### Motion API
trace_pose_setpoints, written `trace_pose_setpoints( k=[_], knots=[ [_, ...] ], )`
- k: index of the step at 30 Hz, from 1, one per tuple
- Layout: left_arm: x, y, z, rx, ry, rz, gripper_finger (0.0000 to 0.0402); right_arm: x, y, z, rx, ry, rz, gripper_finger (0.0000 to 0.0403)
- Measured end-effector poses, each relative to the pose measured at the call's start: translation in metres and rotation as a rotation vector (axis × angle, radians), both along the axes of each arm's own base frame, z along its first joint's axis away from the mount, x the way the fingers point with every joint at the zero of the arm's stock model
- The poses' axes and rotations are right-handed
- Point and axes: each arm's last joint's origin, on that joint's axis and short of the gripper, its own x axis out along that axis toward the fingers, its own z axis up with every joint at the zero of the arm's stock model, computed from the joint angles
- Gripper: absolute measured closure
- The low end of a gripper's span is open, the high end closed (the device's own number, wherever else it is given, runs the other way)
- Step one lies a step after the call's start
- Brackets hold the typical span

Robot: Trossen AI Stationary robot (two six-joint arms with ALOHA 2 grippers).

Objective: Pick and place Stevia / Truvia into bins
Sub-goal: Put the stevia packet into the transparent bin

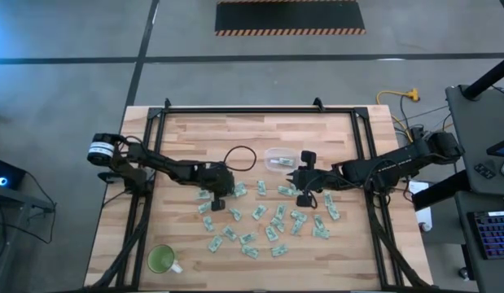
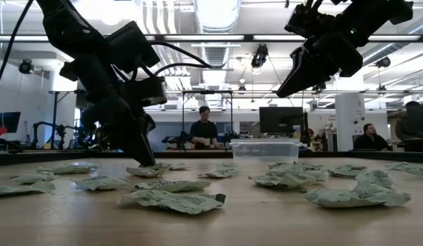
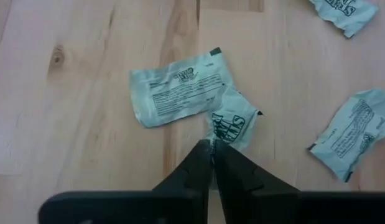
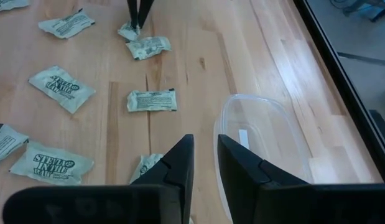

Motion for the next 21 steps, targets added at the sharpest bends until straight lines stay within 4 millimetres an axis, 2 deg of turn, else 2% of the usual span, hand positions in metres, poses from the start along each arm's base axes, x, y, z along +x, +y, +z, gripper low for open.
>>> trace_pose_setpoints(
  k=[5,13,21],
  knots=[
    [0.003,0.0,0.006,0.036,-0.026,-0.022,0.04,0.0,0.0,0.0,0.0,0.0,0.0,0.0344],
    [0.023,0.005,0.035,0.226,-0.147,0.038,0.04,0.0,0.0,0.0,-0.007,0.003,0.004,0.0346],
    [0.045,0.008,0.062,0.384,-0.424,-0.008,0.04,-0.001,0.0,-0.001,-0.015,0.023,0.005,0.0346]
  ],
)
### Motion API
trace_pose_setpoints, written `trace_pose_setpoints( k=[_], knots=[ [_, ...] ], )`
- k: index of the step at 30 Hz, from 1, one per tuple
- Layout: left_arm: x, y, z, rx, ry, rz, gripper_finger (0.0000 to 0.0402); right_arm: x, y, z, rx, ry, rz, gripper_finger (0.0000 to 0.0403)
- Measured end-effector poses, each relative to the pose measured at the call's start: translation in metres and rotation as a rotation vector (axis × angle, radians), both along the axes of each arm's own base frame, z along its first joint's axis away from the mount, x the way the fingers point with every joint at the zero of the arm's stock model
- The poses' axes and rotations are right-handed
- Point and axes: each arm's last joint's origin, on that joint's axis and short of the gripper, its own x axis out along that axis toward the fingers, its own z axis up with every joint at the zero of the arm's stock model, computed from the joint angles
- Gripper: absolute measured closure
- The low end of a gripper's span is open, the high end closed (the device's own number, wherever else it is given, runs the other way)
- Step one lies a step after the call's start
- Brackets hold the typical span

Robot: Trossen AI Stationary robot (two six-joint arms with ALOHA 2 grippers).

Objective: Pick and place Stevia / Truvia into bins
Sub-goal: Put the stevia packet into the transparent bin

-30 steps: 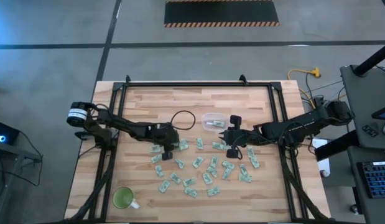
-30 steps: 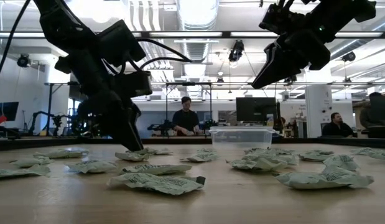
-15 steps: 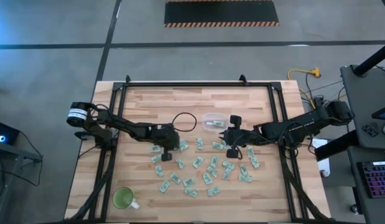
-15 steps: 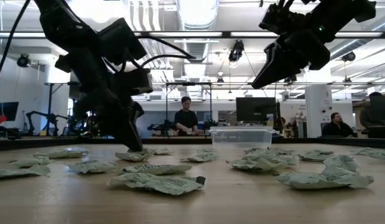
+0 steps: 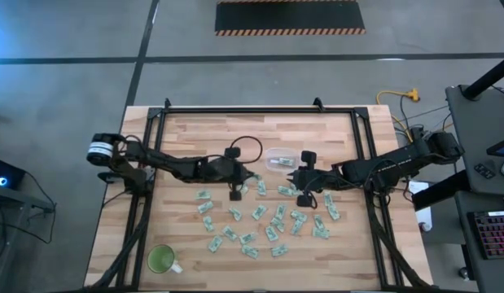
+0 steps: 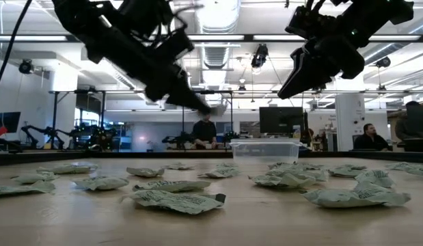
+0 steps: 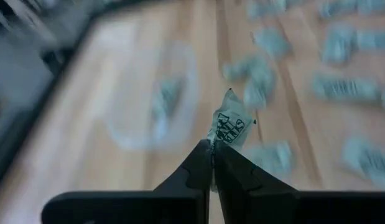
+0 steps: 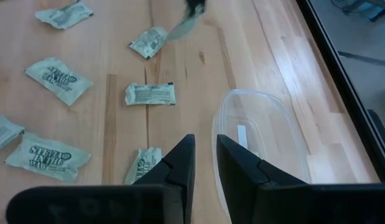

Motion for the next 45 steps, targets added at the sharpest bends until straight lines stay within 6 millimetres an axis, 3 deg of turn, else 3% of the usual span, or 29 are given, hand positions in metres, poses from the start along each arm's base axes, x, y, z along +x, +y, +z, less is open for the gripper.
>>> trace_pose_setpoints(
  k=[7,16,21,25,36,41,45],
  knots=[
    [0.019,0.014,0.004,0.046,-0.226,0.035,0.0401,0.0,0.0,0.0,-0.004,0.006,-0.002,0.0346],
    [0.068,0.038,-0.03,0.049,-0.164,0.092,0.0401,-0.001,-0.001,-0.001,-0.008,0.013,-0.007,0.0346],
    [0.085,0.044,-0.033,0.075,-0.106,0.157,0.04,-0.003,-0.001,-0.002,-0.002,0.032,-0.017,0.0346],
    [0.089,0.047,-0.029,0.101,-0.027,0.161,0.0382,-0.004,-0.001,-0.004,-0.004,0.048,-0.018,0.0346],
    [0.091,0.046,-0.02,0.102,-0.024,0.16,0.0259,-0.018,-0.002,-0.016,0.121,0.183,-0.126,0.0346],
    [0.084,0.036,0.0,0.1,-0.017,0.136,0.0242,-0.029,0.002,-0.032,0.301,0.293,-0.054,0.0346],
    [0.071,0.026,0.02,0.1,0.016,0.11,0.0242,-0.038,0.001,-0.046,0.328,0.345,-0.037,0.0346]
  ],
)
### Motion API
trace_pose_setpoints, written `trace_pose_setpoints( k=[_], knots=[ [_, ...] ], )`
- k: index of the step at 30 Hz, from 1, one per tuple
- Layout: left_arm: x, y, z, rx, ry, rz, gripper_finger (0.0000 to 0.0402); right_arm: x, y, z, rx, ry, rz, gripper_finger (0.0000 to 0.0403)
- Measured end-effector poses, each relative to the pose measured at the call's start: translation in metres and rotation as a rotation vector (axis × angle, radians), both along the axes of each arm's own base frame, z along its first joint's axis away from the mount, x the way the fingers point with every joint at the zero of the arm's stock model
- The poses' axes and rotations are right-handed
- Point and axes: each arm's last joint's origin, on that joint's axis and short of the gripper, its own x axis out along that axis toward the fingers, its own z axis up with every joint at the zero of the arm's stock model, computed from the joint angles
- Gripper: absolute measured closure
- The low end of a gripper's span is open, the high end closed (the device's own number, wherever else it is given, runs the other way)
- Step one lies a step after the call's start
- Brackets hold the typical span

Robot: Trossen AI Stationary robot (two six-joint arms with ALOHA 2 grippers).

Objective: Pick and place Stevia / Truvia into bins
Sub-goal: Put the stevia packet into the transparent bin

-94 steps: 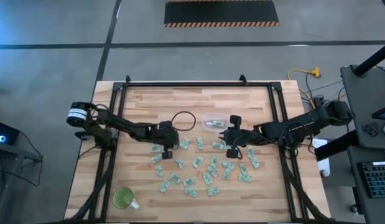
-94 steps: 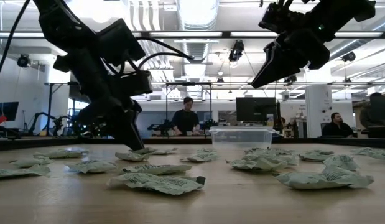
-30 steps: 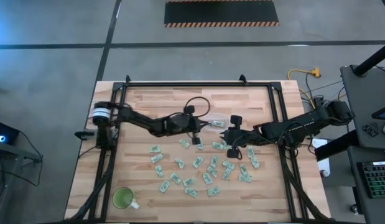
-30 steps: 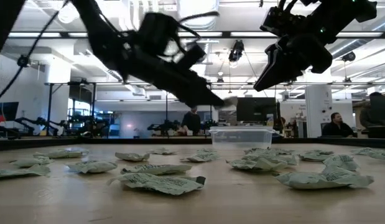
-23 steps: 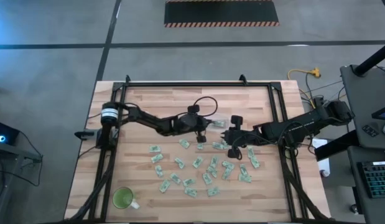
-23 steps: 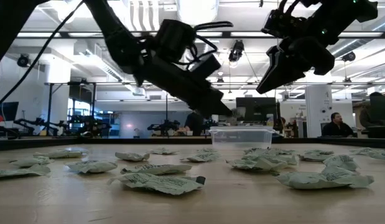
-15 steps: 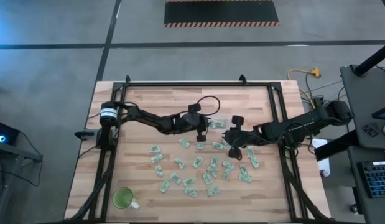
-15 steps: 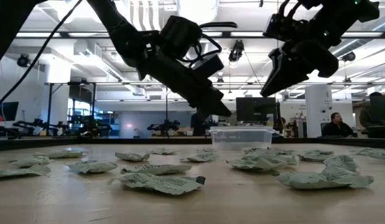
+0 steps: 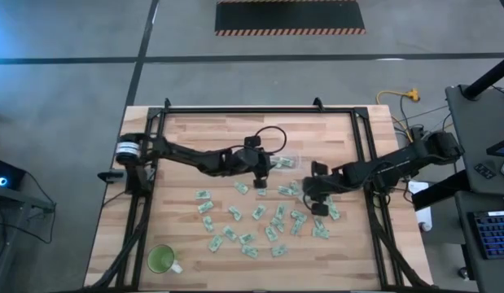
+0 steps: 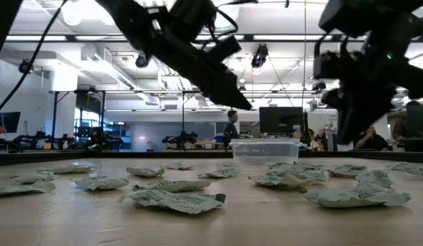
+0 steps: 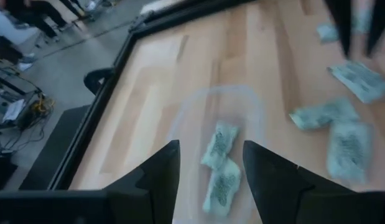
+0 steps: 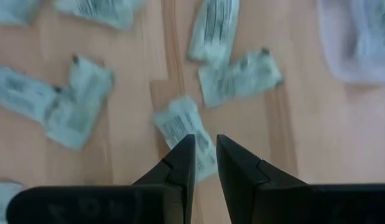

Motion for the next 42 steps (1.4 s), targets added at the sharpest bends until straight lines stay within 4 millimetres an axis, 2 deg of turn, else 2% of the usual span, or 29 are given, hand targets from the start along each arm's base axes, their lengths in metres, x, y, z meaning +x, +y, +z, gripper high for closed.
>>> trace_pose_setpoints(
  k=[6,14,19,27,31,37,42],
  knots=[
    [-0.028,-0.017,0.036,-0.003,0.023,-0.042,0.0242,-0.005,-0.001,-0.015,0.003,-0.048,0.034,0.0346],
    [-0.066,-0.03,0.061,-0.09,0.04,-0.035,0.0242,-0.01,-0.001,-0.03,0.023,-0.119,0.086,0.0346],
    [-0.083,-0.032,0.061,-0.124,0.02,-0.025,0.0242,-0.012,-0.001,-0.033,0.034,-0.11,0.063,0.0325],
    [-0.096,-0.035,0.045,-0.172,0.052,-0.003,0.0242,-0.01,-0.001,-0.043,0.024,-0.07,0.057,0.0295],
    [-0.098,-0.038,0.038,-0.176,0.074,-0.012,0.0242,-0.008,-0.001,-0.043,0.019,-0.07,0.055,0.0316],
    [-0.103,-0.044,0.028,-0.174,0.111,-0.032,0.0242,-0.004,0.0,-0.036,0.009,-0.078,0.085,0.0386],
    [-0.109,-0.047,0.02,-0.224,0.197,0.005,0.0242,0.0,0.001,-0.028,0.01,-0.1,0.094,0.0393]
  ],
)
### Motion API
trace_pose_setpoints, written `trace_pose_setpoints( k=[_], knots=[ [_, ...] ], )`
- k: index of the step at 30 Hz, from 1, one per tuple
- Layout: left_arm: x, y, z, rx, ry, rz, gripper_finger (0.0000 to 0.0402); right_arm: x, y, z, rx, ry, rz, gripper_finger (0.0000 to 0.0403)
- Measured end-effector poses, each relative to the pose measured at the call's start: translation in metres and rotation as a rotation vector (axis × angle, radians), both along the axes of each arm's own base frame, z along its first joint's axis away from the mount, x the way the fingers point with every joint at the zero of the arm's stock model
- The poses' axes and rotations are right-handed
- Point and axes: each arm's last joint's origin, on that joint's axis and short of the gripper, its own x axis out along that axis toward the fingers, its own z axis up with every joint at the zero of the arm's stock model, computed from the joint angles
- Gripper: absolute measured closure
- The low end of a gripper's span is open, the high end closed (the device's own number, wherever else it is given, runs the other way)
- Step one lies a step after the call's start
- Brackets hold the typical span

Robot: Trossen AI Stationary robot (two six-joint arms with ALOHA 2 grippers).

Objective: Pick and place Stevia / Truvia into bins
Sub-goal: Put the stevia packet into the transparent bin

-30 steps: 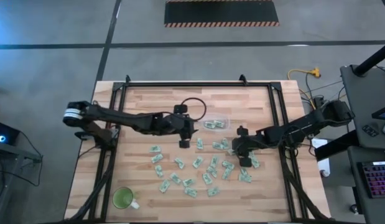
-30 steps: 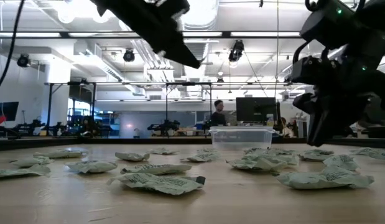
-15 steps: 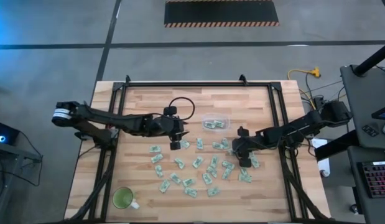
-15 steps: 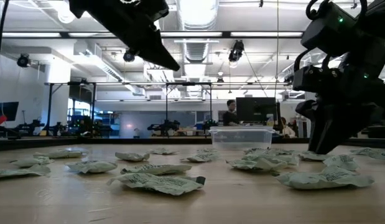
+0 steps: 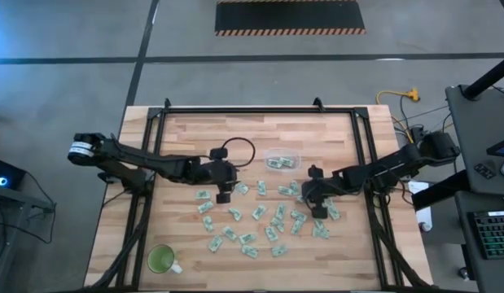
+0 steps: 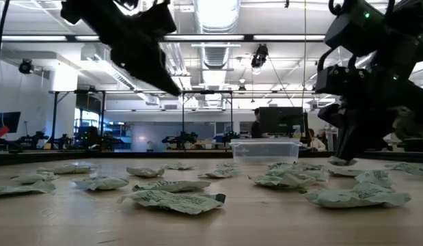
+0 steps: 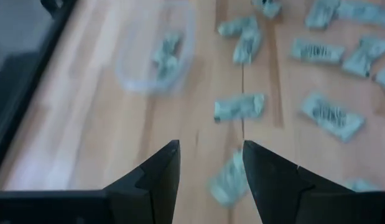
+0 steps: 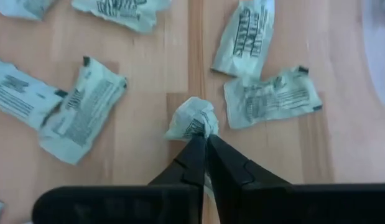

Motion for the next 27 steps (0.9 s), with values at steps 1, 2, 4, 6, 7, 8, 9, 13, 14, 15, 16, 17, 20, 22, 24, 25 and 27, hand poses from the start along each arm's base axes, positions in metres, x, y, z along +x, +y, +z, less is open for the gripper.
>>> trace_pose_setpoints(
  k=[1,2,4,6,7,8,9,13,14,15,16,17,20,22,24,25,27],
  knots=[
    [-0.002,0.0,-0.002,-0.014,0.026,0.014,0.0242,0.001,0.0,0.002,0.0,0.0,0.0,0.0393],
    [-0.004,0.0,-0.004,-0.026,0.055,0.027,0.0242,0.003,0.001,0.006,0.0,-0.002,0.001,0.0394],
    [-0.01,-0.001,-0.009,-0.045,0.115,0.051,0.0242,0.006,0.001,0.013,-0.008,-0.002,0.011,0.0394],
    [-0.014,-0.002,-0.013,-0.06,0.165,0.072,0.0242,0.012,0.002,0.022,-0.027,-0.022,0.031,0.0394],
    [-0.015,-0.002,-0.014,-0.066,0.181,0.081,0.0242,0.015,0.002,0.026,-0.051,-0.039,0.04,0.0394],
    [-0.016,-0.003,-0.015,-0.073,0.191,0.086,0.0242,0.018,0.002,0.03,-0.087,-0.057,0.048,0.0394],
    [-0.017,-0.004,-0.017,-0.078,0.198,0.09,0.0242,0.021,0.002,0.035,-0.129,-0.075,0.053,0.0394],
    [-0.019,-0.006,-0.021,-0.081,0.202,0.082,0.0242,0.031,-0.004,0.051,-0.375,-0.133,-0.001,0.0394],
    [-0.019,-0.006,-0.023,-0.081,0.201,0.082,0.0242,0.033,-0.006,0.054,-0.443,-0.143,-0.031,0.0394],
    [-0.02,-0.005,-0.024,-0.082,0.197,0.082,0.0242,0.035,-0.009,0.058,-0.501,-0.149,-0.061,0.0394],
    [-0.02,-0.005,-0.026,-0.082,0.19,0.082,0.0242,0.037,-0.012,0.06,-0.55,-0.152,-0.088,0.0394],
    [-0.02,-0.005,-0.027,-0.084,0.183,0.081,0.0242,0.038,-0.015,0.062,-0.582,-0.154,-0.112,0.0394],
    [-0.018,-0.006,-0.03,-0.089,0.146,0.079,0.0242,0.043,-0.026,0.065,-0.586,-0.186,-0.161,0.0394],
    [-0.017,-0.006,-0.03,-0.094,0.123,0.078,0.0242,0.045,-0.034,0.066,-0.551,-0.201,-0.182,0.0394],
    [-0.015,-0.006,-0.028,-0.094,0.099,0.074,0.0242,0.045,-0.041,0.065,-0.523,-0.193,-0.189,0.0394],
    [-0.014,-0.006,-0.027,-0.094,0.091,0.071,0.0242,0.046,-0.045,0.065,-0.511,-0.191,-0.195,0.0394],
    [-0.012,-0.006,-0.026,-0.092,0.065,0.064,0.0242,0.046,-0.051,0.064,-0.489,-0.192,-0.208,0.0394]
  ],
)
